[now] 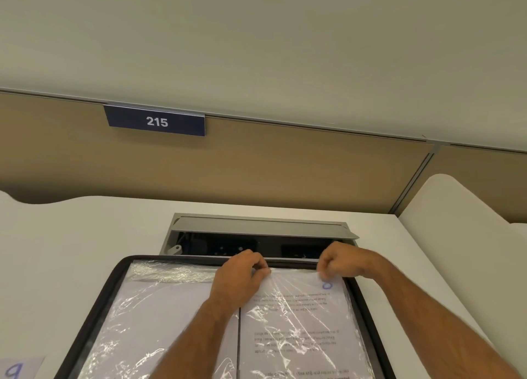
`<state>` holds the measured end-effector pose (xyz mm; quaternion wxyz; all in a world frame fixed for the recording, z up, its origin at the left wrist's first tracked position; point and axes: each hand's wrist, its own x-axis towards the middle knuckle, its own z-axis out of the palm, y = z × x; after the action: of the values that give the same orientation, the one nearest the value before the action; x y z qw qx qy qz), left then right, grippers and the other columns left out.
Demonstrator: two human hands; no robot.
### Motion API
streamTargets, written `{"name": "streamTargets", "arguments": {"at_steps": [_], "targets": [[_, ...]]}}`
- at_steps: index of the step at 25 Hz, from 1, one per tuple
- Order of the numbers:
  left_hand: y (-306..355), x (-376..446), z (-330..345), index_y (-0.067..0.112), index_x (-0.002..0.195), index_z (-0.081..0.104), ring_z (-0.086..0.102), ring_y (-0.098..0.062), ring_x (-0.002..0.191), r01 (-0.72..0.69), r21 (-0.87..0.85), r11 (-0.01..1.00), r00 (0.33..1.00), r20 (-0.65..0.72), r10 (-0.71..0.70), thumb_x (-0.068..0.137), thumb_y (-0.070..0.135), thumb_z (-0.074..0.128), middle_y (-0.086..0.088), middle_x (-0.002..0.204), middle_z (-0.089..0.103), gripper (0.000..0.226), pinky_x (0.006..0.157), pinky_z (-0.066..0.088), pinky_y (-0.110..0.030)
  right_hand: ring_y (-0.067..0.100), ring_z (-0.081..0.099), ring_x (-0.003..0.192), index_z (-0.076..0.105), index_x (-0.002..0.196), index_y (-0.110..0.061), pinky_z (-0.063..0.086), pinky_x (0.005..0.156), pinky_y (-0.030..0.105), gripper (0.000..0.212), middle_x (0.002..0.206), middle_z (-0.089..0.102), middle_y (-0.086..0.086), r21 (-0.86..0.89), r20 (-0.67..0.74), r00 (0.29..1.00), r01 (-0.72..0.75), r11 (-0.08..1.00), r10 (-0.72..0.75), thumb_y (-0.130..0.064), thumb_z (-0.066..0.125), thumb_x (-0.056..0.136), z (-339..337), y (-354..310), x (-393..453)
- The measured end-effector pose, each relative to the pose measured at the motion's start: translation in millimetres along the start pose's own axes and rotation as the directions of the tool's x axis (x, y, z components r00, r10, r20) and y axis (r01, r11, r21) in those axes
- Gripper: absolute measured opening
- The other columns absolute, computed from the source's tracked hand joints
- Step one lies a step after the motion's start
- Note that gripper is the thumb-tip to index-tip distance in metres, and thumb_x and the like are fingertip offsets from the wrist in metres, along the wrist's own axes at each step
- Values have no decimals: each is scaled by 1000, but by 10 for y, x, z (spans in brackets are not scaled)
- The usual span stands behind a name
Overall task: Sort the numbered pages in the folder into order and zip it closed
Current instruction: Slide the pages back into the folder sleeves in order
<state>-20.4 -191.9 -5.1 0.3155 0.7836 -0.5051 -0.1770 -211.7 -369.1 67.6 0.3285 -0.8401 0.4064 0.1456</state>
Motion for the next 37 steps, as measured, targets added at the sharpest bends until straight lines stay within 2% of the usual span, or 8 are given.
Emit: {"name": "streamTargets", "arguments": {"at_steps": [9, 13, 17, 21, 27, 30, 34, 37], "targets": [[54, 27, 39, 30, 113, 66, 55, -7, 104, 32, 37, 999, 999, 25, -33, 98, 42, 58, 12, 119, 59, 21, 98, 41, -22, 15, 59, 92, 74, 92, -8, 49, 80, 27, 19, 107, 71, 13, -297, 129, 991, 10, 955, 30, -12, 55, 93, 1, -136, -16], [13, -61, -5, 27, 125, 61, 49, -3, 106, -9, -54, 998, 999, -53, 6, 100, 34, 58, 9, 126, 58, 27, 97, 37, -15, 13, 63, 95, 70, 91, -18, 51, 91, 33, 27, 99, 68, -3, -162, 121, 991, 70, 984, -51, -45, 68, 90, 61, -220, -90], [-78, -273, -111, 31, 128, 60, 49, -6, 118, 15, 50, 999, 987, -163, -6, 101, 41, 53, 12, 130, 58, 30, 106, 33, -21, 8, 61, 92, 65, 86, -27, 46, 91, 31, 16, 101, 67, -7, -346, 77, 995, 82, 935, -59, -33, 79, 82, 209, -250, -115], [-192, -546, -171, 38, 129, 56, 43, -5, 127, 51, 227, 973, 989, -147, -17, 99, 57, 43, 19, 136, 54, 38, 113, 26, -28, 10, 53, 96, 61, 82, -29, 27, 109, 48, 12, 94, 63, -9, -491, 20, 999, 40, 870, -35, -27, 71, 88, 238, -365, -170], [-330, -835, -188, 36, 117, 65, 54, -8, 118, 0, 351, 936, 994, -102, 38, 82, 83, 0, 18, 124, 62, 88, 111, 34, -35, 13, 56, 100, 62, 90, -27, 34, 105, 41, 13, 102, 66, -5, -420, -47, 999, 6, 908, -28, -32, 74, 87, 380, -359, -194], [-416, -912, -190, 36, 109, 71, 63, -12, 113, 3, 384, 923, 993, -107, 41, 89, 79, 7, 18, 115, 68, 80, 106, 43, -43, 15, 60, 102, 72, 96, -20, 45, 101, 34, 13, 110, 67, -1, -371, -89, 996, -7, 929, -28, -31, 68, 91, 417, -264, -148], [-464, -992, -241, 38, 146, 44, 22, -12, 150, -39, 420, 906, 995, -65, 73, 70, 86, -18, 18, 157, 35, 109, 121, 0, -39, 14, 56, 105, 63, 101, -25, 45, 82, 20, 21, 116, 53, -4, -95, -310, 947, 57, 994, -84, -29, 76, 85, 429, -135, -225], [-465, -1048, -270, 38, 155, 27, 4, -11, 154, -66, 458, 886, 998, 18, 65, 66, 89, -21, 18, 164, 16, 113, 123, -9, -41, 18, 61, 106, 51, 117, -25, 51, 80, 23, 49, 116, 56, -1, 222, -432, 899, 35, 974, 66, -26, 83, 80, 480, 9, -372]]}}
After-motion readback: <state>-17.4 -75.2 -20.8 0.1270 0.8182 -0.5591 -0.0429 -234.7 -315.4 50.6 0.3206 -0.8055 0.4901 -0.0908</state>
